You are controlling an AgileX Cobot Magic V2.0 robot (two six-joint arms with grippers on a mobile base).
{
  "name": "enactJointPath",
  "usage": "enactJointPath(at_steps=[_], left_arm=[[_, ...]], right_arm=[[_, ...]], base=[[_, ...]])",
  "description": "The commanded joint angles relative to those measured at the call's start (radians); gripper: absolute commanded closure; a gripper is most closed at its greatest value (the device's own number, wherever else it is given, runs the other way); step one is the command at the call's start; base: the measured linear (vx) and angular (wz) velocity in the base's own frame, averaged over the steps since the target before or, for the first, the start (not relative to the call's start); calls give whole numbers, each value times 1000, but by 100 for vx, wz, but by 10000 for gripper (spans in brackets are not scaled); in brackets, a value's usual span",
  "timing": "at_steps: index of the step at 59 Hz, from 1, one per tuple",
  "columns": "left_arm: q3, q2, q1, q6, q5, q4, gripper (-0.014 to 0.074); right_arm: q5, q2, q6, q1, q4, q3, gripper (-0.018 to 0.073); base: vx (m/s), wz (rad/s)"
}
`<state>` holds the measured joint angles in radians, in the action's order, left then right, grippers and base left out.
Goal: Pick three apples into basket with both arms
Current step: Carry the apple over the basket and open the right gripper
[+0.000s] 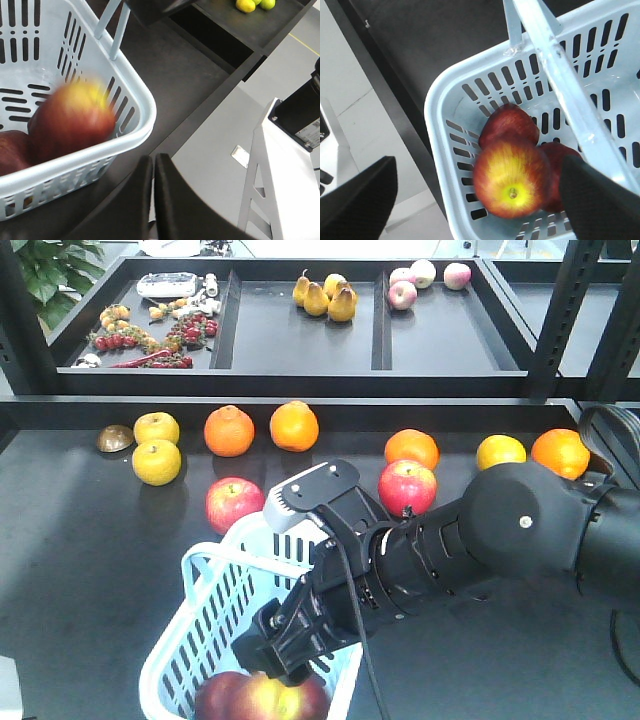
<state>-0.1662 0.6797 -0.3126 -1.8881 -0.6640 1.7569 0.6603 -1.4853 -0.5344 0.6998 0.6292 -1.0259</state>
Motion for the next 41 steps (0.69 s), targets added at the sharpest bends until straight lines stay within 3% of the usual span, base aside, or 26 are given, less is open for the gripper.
enactJointPath(at_steps=[1, 8, 13, 24, 31, 41], left_arm=[[-24, 2, 0, -2, 1, 18, 603], [-24, 2, 0, -2, 1, 18, 603], [-24, 2, 0, -2, 1, 18, 603], [-24, 2, 0, -2, 1, 18, 603], [-24, 2, 0, -2, 1, 18, 603], [-24, 2, 0, -2, 1, 18, 603]], right_arm=[[-56, 32, 0, -3, 19, -27, -53], [-31, 36, 3, -3, 26, -27, 29], [4, 54, 3, -3, 26, -27, 151], [67, 171, 3, -3, -48, -27, 562], [100, 273, 71, -4, -158, -27, 568], [184, 403, 260, -4, -401, -18, 565]], base=[[0, 0], [0, 0], [0, 0], [0, 0], [0, 0], [0, 0]])
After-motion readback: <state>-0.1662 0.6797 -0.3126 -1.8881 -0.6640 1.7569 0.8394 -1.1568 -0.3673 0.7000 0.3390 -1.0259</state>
